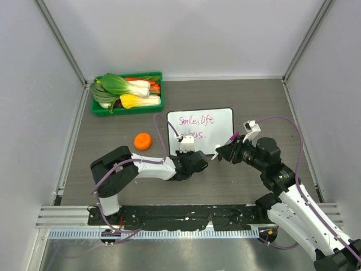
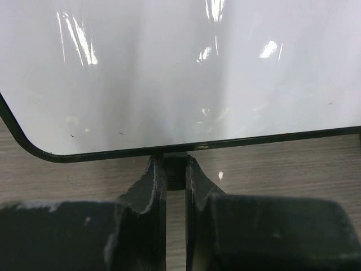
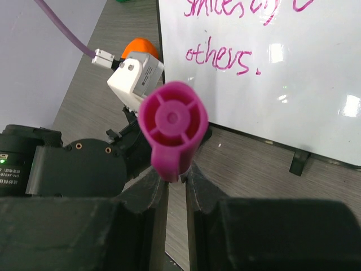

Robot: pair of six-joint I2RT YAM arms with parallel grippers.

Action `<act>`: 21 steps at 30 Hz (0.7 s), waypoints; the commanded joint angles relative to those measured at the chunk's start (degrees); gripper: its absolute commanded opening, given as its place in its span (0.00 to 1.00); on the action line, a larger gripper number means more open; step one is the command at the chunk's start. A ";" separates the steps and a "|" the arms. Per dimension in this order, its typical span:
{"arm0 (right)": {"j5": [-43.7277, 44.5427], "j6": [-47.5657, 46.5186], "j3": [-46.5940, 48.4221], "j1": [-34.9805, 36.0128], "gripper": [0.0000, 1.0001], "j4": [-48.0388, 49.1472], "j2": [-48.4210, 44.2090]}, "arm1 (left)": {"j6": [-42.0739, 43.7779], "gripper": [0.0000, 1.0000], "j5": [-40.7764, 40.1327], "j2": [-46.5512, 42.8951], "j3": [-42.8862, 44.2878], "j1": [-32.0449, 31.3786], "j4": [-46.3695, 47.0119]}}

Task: Write a sentence on the whiteboard
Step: Move the whiteboard stand to the center of the board.

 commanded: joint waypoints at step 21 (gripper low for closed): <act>-0.36 -0.34 -0.34 -0.40 0.01 1.13 0.79 | 1.17 0.67 5.55 -4.20 -6.27 -3.99 -2.11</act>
